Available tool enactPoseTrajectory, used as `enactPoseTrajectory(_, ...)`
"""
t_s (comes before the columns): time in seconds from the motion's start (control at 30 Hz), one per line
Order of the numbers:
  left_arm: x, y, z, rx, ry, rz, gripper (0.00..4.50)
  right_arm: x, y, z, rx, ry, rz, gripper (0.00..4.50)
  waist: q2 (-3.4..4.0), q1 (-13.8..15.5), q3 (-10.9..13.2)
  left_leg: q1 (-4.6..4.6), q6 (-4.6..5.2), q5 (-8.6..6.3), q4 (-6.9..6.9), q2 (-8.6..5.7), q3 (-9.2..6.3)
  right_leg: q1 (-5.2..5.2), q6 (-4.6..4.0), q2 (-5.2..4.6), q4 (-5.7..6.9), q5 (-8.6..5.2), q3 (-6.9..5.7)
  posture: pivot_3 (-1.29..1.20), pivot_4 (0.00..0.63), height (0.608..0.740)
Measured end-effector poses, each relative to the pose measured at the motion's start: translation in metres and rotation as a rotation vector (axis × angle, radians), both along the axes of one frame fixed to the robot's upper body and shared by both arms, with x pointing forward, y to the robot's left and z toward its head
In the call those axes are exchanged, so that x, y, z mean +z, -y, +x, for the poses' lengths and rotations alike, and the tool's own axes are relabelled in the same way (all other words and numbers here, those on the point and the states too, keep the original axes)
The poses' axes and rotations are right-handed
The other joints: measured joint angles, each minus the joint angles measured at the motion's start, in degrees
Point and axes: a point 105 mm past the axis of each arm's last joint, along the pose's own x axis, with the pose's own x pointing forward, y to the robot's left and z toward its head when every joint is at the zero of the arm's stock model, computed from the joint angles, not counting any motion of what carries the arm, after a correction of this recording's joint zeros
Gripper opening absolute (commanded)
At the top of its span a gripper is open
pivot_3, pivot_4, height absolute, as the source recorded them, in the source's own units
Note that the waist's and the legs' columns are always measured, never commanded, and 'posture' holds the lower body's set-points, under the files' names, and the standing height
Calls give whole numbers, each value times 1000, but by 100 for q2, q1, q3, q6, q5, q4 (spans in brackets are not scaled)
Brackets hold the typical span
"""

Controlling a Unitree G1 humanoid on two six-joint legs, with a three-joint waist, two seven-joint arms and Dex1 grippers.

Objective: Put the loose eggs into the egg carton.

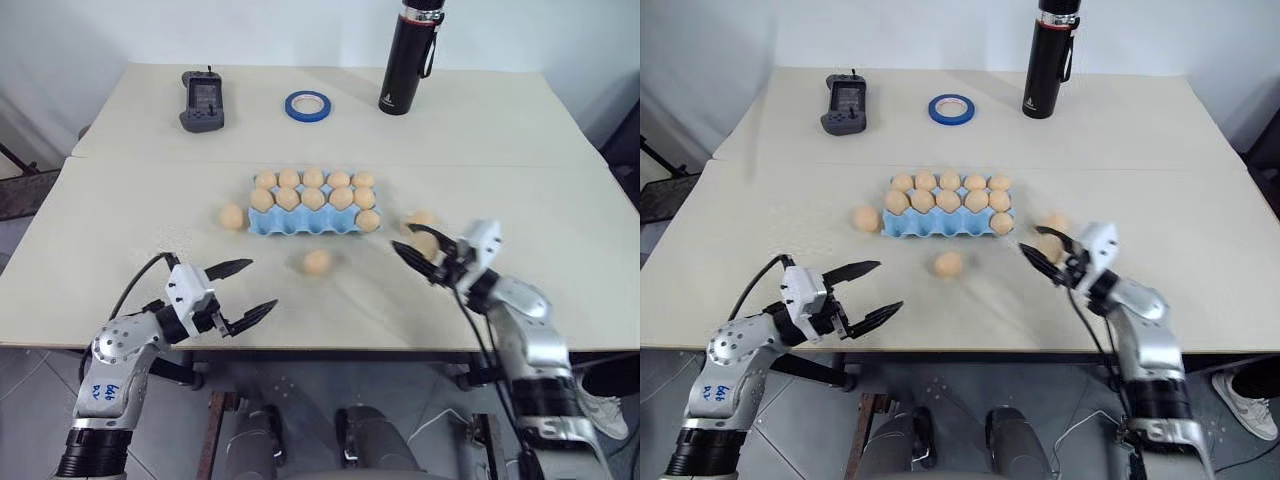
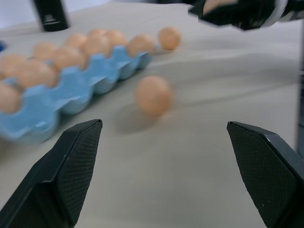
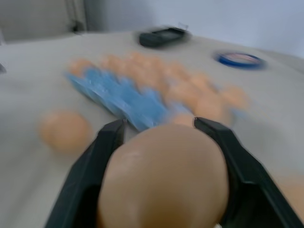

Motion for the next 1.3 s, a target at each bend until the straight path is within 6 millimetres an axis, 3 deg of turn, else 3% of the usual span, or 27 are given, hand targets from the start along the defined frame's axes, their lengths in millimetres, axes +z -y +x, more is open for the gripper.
enactPoseTrajectory(0.13, -1, -3, 0, 22, -2, -3, 4500, 15, -49, 20, 35, 61, -61, 1989, 0, 35, 0, -8, -1, -1, -16, -9, 0, -5, -3, -13, -13, -1, -6, 0, 150, 740)
enactPoseTrajectory(0.23, -1, -4, -1, 39, -2, -6, 4500, 12, -62, 35, 5, 67, -89, 1989, -2, 32, -1, -9, -1, -1, -34, -14, 6, -5, -3, -17, -30, -2, -5, 0, 150, 740)
enactPoseTrajectory(0.27, -1, -4, -1, 44, 1, -11, 4500, 10, -64, 41, -16, 52, -88, 1989, -2, 19, 0, -10, 0, -1, -38, -14, 10, -8, -3, -16, -30, -2, -3, 0, 150, 740)
enactPoseTrajectory(0.5, 0, -2, -7, 69, 12, -17, 4500, 5, -58, 56, -74, 15, -56, 4352, -2, 6, 0, -9, -3, 2, -46, -8, 10, -12, -9, -4, -29, -6, -2, 0, 150, 740)
enactPoseTrajectory(0.7, 0, 0, -9, 70, 7, -18, 4500, 9, -51, 38, -15, 42, -30, 4434, -2, 7, 0, -7, -4, 1, -45, -8, 9, -11, -9, -4, -25, -6, -2, 0, 150, 740)
enactPoseTrajectory(0.8, 1, 1, -9, 63, 6, -17, 4500, 11, -34, 23, -4, 55, -20, 4434, -2, 35, 0, -7, -4, 1, -45, -9, 4, -8, -9, -6, -28, -6, -6, 0, 150, 740)
enactPoseTrajectory(0.9, 6, 7, -6, 30, 15, -16, 4500, 0, 9, 5, -77, 32, -38, 4434, -2, 112, -1, -8, -2, -2, -45, -12, 2, -2, -8, -10, -39, -6, -7, 0, 150, 740)
enactPoseTrajectory(1.07, 4, 18, -2, -41, -5, -15, 4500, -35, 83, -30, -258, -61, -102, 4434, -1, 148, -1, -2, -1, -2, -48, -11, 5, -1, -10, -5, -39, -7, -2, 0, 150, 740)
enactPoseTrajectory(1.3, 0, 38, 7, -157, -21, -20, 4500, -64, 137, -71, -440, -133, -146, 4434, -1, 107, -1, 4, -2, 0, -33, -9, 2, 8, -5, 2, -38, -4, 0, 0, 150, 740)
